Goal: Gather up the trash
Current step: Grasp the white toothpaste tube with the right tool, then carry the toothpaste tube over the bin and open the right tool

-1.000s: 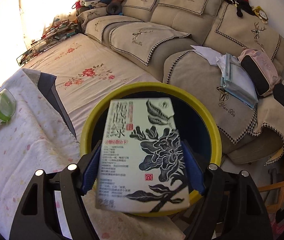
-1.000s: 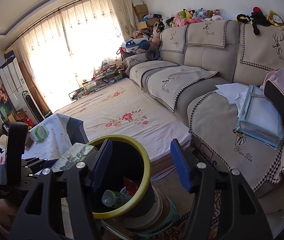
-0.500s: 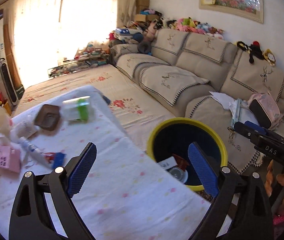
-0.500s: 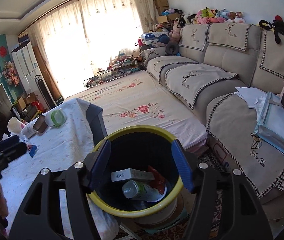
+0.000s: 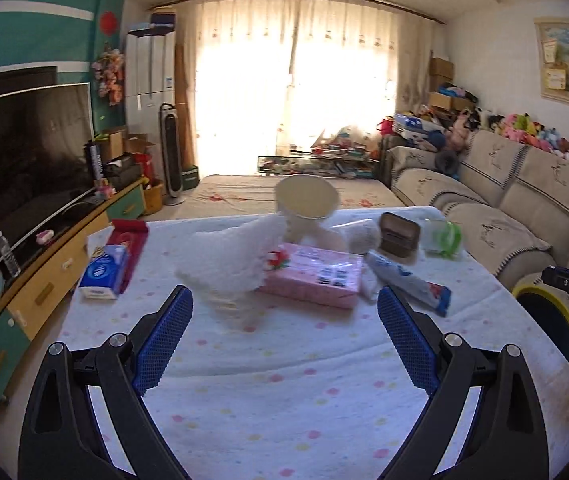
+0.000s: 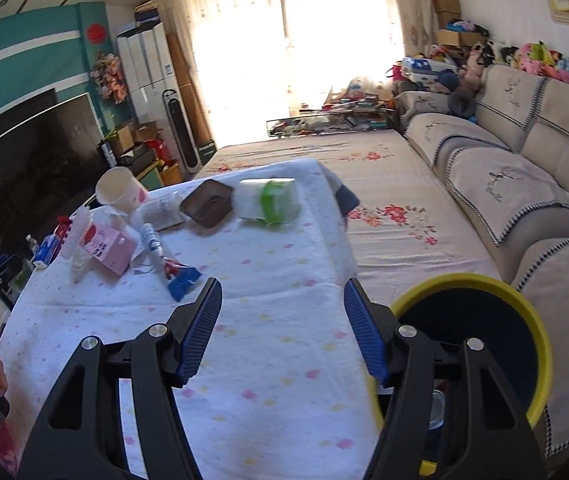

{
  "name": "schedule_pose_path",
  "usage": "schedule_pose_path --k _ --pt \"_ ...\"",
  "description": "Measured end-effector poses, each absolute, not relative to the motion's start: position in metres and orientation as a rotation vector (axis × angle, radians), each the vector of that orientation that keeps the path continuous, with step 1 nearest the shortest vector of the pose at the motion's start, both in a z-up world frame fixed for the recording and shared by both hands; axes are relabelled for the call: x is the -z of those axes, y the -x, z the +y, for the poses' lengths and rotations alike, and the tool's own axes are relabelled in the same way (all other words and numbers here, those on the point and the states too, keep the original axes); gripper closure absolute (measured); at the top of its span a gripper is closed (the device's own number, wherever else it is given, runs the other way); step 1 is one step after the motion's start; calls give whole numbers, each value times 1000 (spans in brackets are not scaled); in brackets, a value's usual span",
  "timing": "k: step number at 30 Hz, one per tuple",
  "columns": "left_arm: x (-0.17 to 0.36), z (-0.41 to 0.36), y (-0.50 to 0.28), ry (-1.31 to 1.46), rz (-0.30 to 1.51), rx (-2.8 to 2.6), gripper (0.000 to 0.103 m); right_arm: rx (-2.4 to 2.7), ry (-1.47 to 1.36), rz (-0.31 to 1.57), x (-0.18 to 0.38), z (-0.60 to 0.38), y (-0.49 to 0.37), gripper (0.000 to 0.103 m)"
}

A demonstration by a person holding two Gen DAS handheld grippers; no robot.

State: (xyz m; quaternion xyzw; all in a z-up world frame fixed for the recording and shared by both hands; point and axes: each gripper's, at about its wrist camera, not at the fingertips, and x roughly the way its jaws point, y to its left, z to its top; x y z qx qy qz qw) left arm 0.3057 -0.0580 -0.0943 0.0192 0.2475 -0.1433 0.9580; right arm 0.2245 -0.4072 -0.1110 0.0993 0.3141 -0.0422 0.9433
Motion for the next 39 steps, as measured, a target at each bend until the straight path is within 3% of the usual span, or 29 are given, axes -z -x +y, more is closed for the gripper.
schedule_pose_path --k 9,17,22,30,39 --pt "95 -12 -313 91 528 212 11 -147 -7 801 142 -318 -313 43" --pt "98 -16 -312 95 547 213 11 -148 65 895 167 -303 -355 44" --pt "98 -25 -310 60 539 219 11 -115 52 894 168 -315 -364 72" --pt "100 -31 -310 41 545 223 11 -148 -25 855 147 -329 -344 92" --pt "104 -36 -310 24 552 231 11 -148 -124 739 109 -353 -280 94"
